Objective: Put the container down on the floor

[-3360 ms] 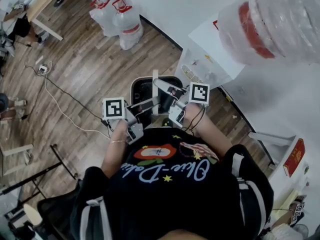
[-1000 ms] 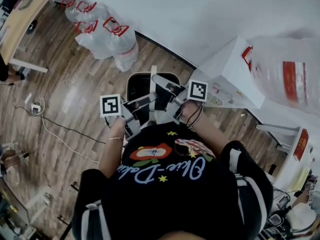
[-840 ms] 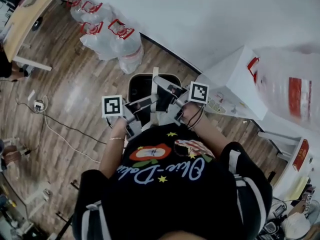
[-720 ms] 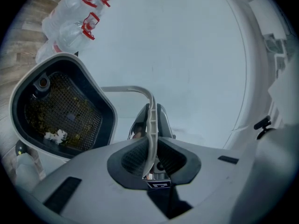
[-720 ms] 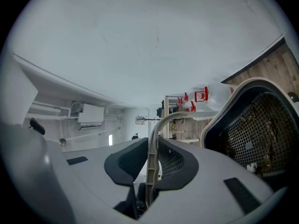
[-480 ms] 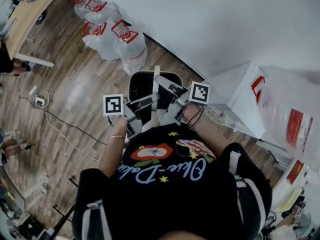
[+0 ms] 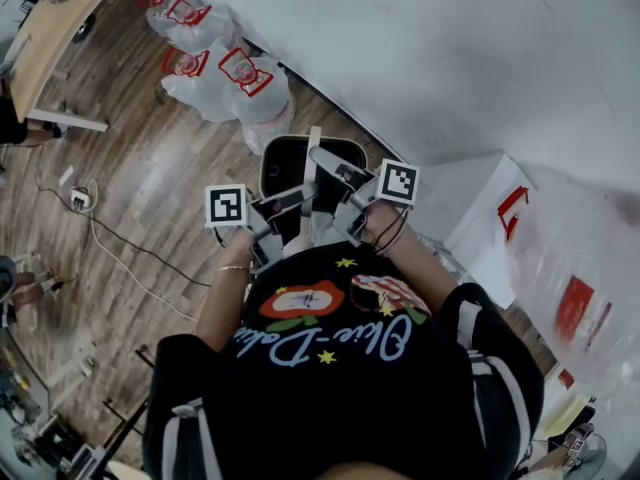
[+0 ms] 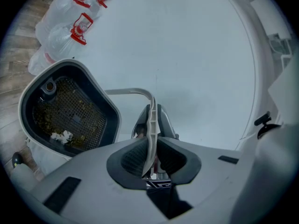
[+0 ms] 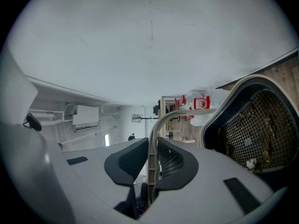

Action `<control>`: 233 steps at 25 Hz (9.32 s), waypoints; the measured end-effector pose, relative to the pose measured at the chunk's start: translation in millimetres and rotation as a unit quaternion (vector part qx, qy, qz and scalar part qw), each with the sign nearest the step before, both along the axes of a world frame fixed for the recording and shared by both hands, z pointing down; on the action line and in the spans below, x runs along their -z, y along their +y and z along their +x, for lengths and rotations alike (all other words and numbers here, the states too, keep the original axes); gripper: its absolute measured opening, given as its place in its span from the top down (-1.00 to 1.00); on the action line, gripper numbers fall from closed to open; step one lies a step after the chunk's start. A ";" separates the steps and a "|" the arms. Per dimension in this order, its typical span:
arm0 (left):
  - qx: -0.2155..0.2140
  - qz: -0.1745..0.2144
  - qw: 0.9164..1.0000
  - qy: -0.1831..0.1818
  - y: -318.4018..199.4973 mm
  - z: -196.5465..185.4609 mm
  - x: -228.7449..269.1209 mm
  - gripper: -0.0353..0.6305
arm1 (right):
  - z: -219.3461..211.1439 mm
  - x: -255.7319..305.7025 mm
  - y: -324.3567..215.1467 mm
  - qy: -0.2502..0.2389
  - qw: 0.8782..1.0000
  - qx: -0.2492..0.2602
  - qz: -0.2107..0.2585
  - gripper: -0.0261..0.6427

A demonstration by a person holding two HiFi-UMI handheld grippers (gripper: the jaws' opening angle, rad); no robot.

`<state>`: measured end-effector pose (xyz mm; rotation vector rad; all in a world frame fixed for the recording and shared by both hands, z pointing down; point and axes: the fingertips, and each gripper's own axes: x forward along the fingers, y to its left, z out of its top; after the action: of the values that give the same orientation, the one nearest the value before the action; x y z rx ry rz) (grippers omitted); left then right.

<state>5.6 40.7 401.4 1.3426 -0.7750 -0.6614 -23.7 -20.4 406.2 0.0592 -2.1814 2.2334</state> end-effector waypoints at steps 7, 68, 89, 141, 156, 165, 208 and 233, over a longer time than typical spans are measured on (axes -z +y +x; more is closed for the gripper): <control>-0.005 -0.012 1.000 0.008 -0.6 1.0 -1.7 0.70 | 2.8 -2.3 -0.9 0.022 1.000 -0.011 0.006 0.76; -0.189 -0.055 0.979 -0.046 -74.8 -16.1 -335.9 0.68 | 6.6 -340.9 -80.2 0.170 0.979 -0.114 -0.021 0.76; -0.201 -0.083 0.970 -0.108 -74.2 -5.9 -470.4 0.67 | 13.2 -467.3 -77.8 0.257 0.962 -0.085 -0.028 0.76; -0.211 -0.220 0.914 -0.266 -37.5 -121.3 -557.2 0.44 | -54.7 -502.0 -53.8 0.344 0.935 0.086 0.003 0.68; -0.175 -0.207 0.926 -0.263 -53.1 -129.9 -516.9 0.63 | -60.4 -458.6 -64.8 0.322 0.945 0.049 0.026 0.92; -0.187 -0.110 0.921 -0.322 -86.4 -123.7 -435.4 0.87 | -47.7 -386.8 -82.4 0.305 0.950 -0.006 0.060 0.92; -0.099 0.214 0.874 -0.424 -103.4 -93.5 53.4 0.88 | 24.5 58.8 -75.7 0.280 0.844 -0.129 0.440 0.92; -0.076 0.298 0.841 -0.445 -109.8 -71.2 142.1 0.88 | 22.4 138.6 -80.0 0.227 0.825 -0.152 0.494 0.93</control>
<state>-65.6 -69.1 259.3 2.3263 -1.2303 -0.0897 -1.3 -100.3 267.6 0.8807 -2.8193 0.7392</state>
